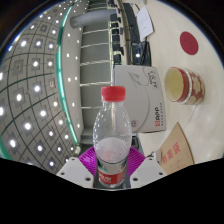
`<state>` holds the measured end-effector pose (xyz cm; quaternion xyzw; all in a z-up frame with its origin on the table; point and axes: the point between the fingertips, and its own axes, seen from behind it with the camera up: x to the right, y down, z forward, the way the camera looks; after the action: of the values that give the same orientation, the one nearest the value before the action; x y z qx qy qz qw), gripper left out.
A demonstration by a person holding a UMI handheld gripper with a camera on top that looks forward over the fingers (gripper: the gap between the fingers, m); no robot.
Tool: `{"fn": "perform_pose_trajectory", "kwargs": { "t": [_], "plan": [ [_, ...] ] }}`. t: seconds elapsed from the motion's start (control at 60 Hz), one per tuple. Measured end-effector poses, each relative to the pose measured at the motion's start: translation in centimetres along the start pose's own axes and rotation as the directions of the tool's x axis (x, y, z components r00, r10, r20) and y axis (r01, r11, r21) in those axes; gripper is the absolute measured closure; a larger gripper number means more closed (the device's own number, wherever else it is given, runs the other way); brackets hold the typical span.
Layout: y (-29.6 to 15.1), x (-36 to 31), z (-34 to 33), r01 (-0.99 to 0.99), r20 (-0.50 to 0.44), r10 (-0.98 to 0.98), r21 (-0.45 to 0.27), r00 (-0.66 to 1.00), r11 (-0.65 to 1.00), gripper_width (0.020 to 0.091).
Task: Pour water
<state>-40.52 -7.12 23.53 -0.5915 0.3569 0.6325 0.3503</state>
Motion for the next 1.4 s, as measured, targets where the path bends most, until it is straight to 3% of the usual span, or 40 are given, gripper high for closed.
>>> {"fn": "perform_pose_trajectory", "kwargs": {
  "t": [0.25, 0.5, 0.6, 0.783, 1.033, 1.233, 1.4],
  "plan": [
    [-3.5, 3.7, 2.9, -0.411, 0.047, 0.409, 0.028, 0.911, 0.911, 0.0746],
    [-3.8, 4.9, 3.9, -0.430, 0.001, 0.431, 0.016, 0.903, 0.902, 0.0746],
    [-3.5, 4.2, 3.5, -0.282, -0.053, 0.281, -0.009, 0.958, 0.959, 0.0745],
    [-5.9, 0.2, 2.9, 0.199, -0.112, -0.204, -0.055, 0.973, 0.978, 0.0743],
    [-15.9, -4.3, -0.2, 0.801, -0.214, -0.795, -0.076, 0.568, 0.593, 0.0743],
    [-24.3, -0.1, -2.9, 0.962, -0.340, -0.930, -0.173, 0.143, 0.211, 0.0743],
    [-28.6, 6.9, -5.1, 0.946, -0.386, -0.923, -0.294, 0.010, 0.133, 0.0744]
  ]
}}
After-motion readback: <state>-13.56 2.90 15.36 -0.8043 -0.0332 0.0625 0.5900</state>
